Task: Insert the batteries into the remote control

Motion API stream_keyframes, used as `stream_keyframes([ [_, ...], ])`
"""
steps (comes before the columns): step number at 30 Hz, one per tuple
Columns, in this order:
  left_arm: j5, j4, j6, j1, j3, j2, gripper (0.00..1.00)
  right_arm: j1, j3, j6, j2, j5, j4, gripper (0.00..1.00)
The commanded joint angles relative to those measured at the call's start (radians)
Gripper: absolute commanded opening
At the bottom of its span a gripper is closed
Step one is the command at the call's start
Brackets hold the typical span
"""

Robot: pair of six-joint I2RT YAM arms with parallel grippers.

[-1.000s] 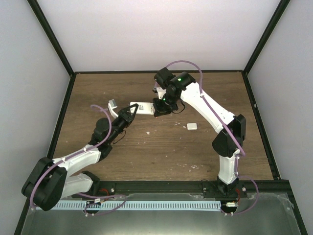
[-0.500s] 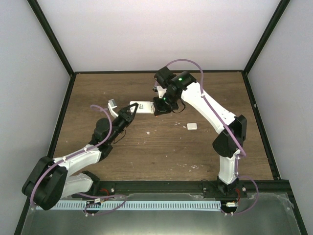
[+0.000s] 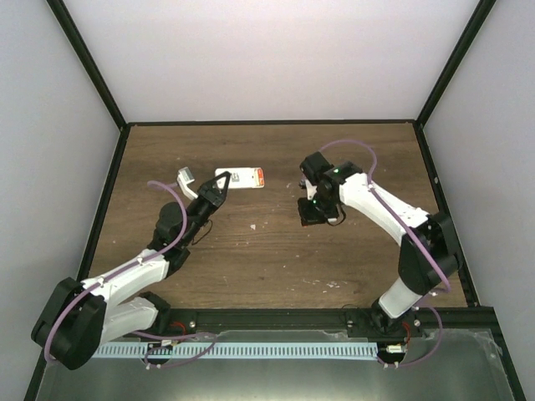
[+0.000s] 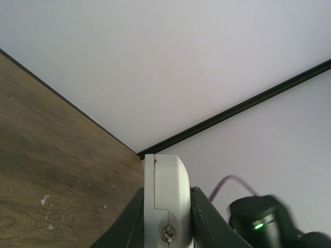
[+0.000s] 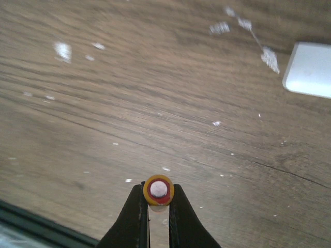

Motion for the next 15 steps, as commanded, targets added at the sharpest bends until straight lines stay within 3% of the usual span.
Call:
stream_keyframes([
  [1,-0.023,-0.025,0.052,0.007,0.047,-0.043,0.00,0.002,-0.132,-0.022,0.031,0.065,0.180,0.01],
  [15,0.004,-0.065,0.069,0.008,0.090,-0.060,0.00,0.003,-0.268,-0.083,0.144,0.101,0.471,0.01],
])
